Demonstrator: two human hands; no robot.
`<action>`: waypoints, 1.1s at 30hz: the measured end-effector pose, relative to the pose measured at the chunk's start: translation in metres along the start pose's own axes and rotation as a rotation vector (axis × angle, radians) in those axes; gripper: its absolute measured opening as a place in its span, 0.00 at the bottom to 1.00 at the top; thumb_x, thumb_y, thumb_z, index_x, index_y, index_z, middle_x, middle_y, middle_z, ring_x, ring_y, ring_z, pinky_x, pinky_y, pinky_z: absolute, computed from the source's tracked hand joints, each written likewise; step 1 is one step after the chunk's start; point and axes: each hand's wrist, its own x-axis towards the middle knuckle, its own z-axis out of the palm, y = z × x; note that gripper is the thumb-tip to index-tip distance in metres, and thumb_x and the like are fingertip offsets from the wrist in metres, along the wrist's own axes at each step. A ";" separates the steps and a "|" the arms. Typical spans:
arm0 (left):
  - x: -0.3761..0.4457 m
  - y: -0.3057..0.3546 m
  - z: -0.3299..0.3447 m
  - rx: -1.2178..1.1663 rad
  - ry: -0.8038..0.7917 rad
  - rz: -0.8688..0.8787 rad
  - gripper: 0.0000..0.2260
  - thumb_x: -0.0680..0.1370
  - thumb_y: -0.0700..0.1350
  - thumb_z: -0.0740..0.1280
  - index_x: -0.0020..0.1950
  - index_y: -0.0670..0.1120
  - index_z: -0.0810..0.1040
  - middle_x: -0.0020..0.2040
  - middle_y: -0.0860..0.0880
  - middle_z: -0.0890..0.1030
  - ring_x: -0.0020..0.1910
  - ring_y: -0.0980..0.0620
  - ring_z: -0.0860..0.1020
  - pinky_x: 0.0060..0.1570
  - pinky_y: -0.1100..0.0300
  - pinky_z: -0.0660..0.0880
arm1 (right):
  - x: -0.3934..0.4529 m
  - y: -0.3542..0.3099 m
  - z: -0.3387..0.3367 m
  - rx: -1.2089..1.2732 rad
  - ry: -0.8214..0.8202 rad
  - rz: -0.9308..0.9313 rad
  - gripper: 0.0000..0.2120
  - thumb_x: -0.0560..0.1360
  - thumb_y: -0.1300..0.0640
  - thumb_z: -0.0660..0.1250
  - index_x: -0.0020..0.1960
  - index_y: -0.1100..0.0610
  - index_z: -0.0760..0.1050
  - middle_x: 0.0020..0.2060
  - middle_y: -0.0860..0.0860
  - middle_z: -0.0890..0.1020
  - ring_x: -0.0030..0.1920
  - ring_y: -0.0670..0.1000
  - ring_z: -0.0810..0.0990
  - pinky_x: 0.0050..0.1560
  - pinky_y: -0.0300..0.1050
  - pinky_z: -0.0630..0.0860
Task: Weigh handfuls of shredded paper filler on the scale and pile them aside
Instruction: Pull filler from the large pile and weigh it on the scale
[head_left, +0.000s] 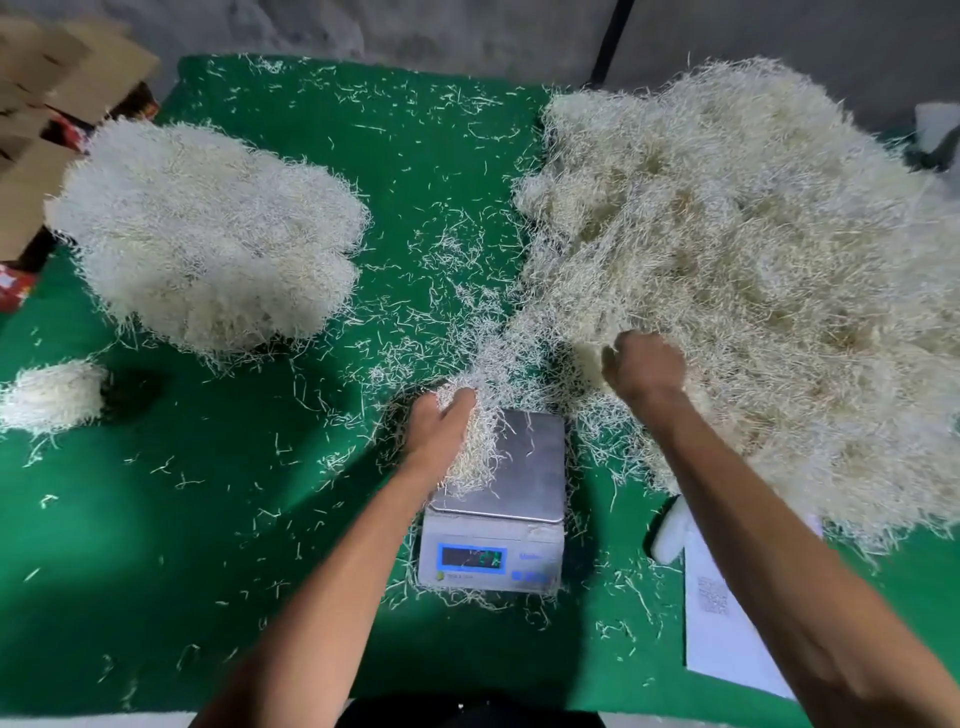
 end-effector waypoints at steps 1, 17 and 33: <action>-0.001 0.001 0.005 -0.006 0.002 -0.017 0.33 0.79 0.61 0.63 0.76 0.43 0.60 0.57 0.47 0.74 0.54 0.51 0.75 0.49 0.56 0.75 | -0.008 -0.007 0.003 0.101 -0.005 -0.089 0.14 0.85 0.51 0.61 0.61 0.58 0.79 0.45 0.53 0.83 0.37 0.49 0.82 0.37 0.41 0.78; -0.004 -0.021 0.015 0.118 0.152 0.228 0.10 0.75 0.46 0.75 0.41 0.46 0.75 0.27 0.54 0.74 0.23 0.62 0.68 0.25 0.62 0.71 | -0.099 -0.020 0.090 0.972 -0.152 -0.259 0.20 0.81 0.47 0.68 0.70 0.54 0.77 0.39 0.53 0.84 0.32 0.55 0.81 0.42 0.50 0.83; -0.047 -0.156 -0.047 0.653 0.011 0.297 0.11 0.84 0.39 0.61 0.64 0.46 0.78 0.66 0.48 0.75 0.65 0.50 0.74 0.64 0.58 0.72 | -0.218 0.063 0.216 0.447 0.018 -0.166 0.26 0.82 0.56 0.62 0.80 0.58 0.65 0.81 0.51 0.60 0.82 0.53 0.56 0.81 0.49 0.53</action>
